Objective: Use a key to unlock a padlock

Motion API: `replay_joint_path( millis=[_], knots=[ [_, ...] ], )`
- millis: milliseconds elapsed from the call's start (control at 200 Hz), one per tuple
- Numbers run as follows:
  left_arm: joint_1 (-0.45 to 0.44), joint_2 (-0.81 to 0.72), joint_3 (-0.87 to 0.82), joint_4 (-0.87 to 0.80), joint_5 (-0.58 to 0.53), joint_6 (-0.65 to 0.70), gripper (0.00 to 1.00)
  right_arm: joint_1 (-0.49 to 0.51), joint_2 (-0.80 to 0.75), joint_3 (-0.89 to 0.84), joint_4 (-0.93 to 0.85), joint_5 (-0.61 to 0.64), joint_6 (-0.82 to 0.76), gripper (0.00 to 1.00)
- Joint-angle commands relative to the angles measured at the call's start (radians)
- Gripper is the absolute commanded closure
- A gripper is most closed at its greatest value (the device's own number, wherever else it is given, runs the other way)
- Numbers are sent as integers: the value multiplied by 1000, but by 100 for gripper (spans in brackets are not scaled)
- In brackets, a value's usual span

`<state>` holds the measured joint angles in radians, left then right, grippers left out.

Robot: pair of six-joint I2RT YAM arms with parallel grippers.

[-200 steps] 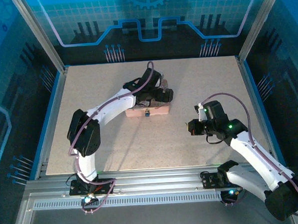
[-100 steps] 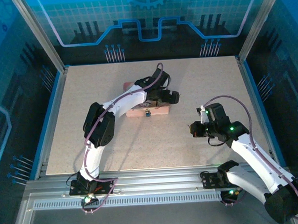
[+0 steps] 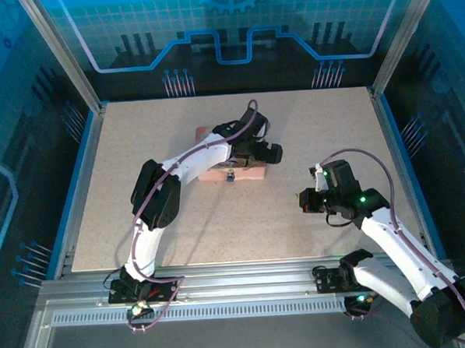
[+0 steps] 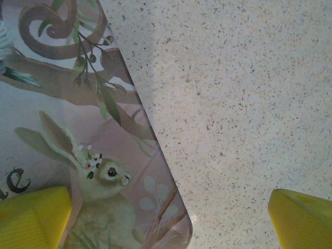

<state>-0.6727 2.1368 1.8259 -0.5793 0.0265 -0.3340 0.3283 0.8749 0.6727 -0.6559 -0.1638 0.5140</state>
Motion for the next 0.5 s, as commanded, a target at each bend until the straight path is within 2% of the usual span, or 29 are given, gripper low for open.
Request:
replay_joint_path(
  millis=[0, 490],
  knots=[
    [-35, -20, -65, -56, 50, -32, 1, -25, -11, -17, -24, -22, -17, 96],
    [-118, -123, -210, 30, 85, -127, 1, -55, -37, -36, -43, -23, -22, 96]
  ],
)
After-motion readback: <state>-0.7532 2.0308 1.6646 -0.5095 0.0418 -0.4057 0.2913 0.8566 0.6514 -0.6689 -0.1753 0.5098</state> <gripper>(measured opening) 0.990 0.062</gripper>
